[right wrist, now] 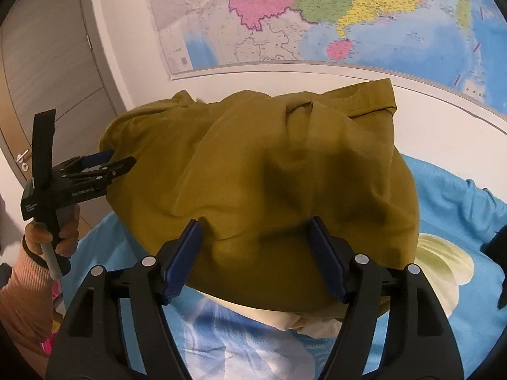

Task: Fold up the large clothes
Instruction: 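Lower the shirt bundle onto the cream pillow with both grippers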

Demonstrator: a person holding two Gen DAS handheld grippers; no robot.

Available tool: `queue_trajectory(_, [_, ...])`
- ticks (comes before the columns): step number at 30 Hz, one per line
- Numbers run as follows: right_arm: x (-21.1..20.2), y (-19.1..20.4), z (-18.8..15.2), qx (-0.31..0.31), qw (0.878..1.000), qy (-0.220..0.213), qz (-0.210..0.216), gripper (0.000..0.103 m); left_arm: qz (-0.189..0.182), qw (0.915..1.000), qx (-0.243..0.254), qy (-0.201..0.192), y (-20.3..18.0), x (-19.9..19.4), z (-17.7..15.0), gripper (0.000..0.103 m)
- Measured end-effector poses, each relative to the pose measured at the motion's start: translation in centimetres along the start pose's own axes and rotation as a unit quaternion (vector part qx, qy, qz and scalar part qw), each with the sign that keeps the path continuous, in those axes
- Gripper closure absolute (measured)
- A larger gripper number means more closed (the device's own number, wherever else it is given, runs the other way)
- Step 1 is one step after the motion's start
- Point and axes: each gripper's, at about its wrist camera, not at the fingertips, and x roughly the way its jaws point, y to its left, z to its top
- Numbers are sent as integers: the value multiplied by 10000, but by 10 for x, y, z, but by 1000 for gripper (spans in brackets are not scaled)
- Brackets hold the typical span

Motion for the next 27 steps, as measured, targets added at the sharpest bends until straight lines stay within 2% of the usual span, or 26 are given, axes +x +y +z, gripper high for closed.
queue_trajectory(7, [-4,3,0,-30,9999,-39,-94,31,262,9996,31,50,-10,-9,-2,17])
queue_trajectory(11, [-11,7,0,-73,9998,-114,-132,25,323,9995,-39,-8,-15,-19,-5,12])
queue_trajectory(12, [-13,8,0,-69,9998,-137,-112,24,291,9996,-50,-9,-16,-20,-5,7])
queue_trajectory(14, [-17,9,-1,-62,9997,-202,-151,21,148,9999,-88,-17,-20,-26,-8,7])
queue_trajectory(18, [-26,11,-3,-48,9994,-300,-155,18,158,9996,60,-213,-38,-41,-14,7])
queue_trajectory(22, [-36,16,-7,-106,9987,-436,-242,15,-2,9993,9,-379,-53,-56,-20,7])
queue_trajectory(27, [-47,21,-14,-121,9979,-574,-279,6,-98,9993,-76,-362,-68,-63,-28,7])
